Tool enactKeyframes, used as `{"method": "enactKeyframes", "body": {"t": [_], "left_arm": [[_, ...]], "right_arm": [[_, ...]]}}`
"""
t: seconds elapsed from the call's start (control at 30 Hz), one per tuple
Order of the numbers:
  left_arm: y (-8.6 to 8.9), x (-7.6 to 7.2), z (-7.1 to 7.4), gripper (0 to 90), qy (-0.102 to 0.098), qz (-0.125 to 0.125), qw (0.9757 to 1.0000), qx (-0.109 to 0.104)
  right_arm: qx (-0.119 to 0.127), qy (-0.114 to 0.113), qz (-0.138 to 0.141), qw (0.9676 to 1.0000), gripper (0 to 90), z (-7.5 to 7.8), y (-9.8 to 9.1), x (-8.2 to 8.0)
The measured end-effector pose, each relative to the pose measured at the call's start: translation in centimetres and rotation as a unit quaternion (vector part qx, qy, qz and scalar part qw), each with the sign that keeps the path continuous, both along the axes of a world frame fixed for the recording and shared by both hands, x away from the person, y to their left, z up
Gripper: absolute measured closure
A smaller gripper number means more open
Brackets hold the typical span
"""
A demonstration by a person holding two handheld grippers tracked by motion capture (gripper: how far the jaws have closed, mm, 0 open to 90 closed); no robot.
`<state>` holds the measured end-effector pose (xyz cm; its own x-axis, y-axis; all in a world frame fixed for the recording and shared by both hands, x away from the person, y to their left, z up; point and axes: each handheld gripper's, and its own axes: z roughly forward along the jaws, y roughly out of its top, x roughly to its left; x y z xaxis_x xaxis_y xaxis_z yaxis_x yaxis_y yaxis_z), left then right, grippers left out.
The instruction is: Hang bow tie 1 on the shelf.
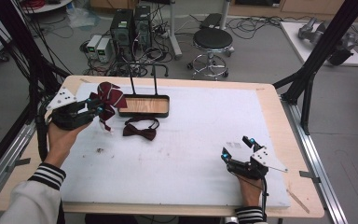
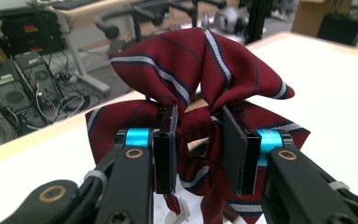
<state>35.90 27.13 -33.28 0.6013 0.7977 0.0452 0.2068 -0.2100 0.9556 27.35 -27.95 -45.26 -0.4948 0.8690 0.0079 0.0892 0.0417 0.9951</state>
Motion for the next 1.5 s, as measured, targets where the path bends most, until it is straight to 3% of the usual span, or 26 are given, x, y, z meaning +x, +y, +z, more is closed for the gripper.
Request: {"method": "enactKeyframes", "body": {"t": [0.17,0.33,0.6,0.97,1.33,1.5], "left_arm": [[-0.1,0.9,0.2,67.5,-0.007,-0.002,0.9998,-0.018],[-0.1,1.9,0.6,67.4,-0.007,0.007,0.9998,-0.016],[0.0,3.7,2.2,67.5,-0.025,0.017,0.9994,-0.016],[-0.3,6.2,3.9,67.5,-0.044,0.036,0.9973,-0.046],[-0.6,8.0,4.6,67.5,-0.039,0.047,0.9969,-0.051],[-1.1,8.9,5.1,67.4,-0.039,0.053,0.9969,-0.043]], "right_arm": [[0.0,0.003,0.002,1.0,9.2,0.0,0.1,0.0],[-0.002,0.002,0.002,1.0,9.2,0.0,0.1,0.0],[-0.004,0.006,0.003,1.0,9.2,0.0,0.2,0.0],[-0.009,0.002,0.003,1.0,9.2,0.0,0.2,0.0],[-0.006,0.006,0.002,1.0,9.2,0.0,0.2,0.0],[-0.007,0.006,0.002,1.0,9.2,0.0,0.2,0.0]]}}
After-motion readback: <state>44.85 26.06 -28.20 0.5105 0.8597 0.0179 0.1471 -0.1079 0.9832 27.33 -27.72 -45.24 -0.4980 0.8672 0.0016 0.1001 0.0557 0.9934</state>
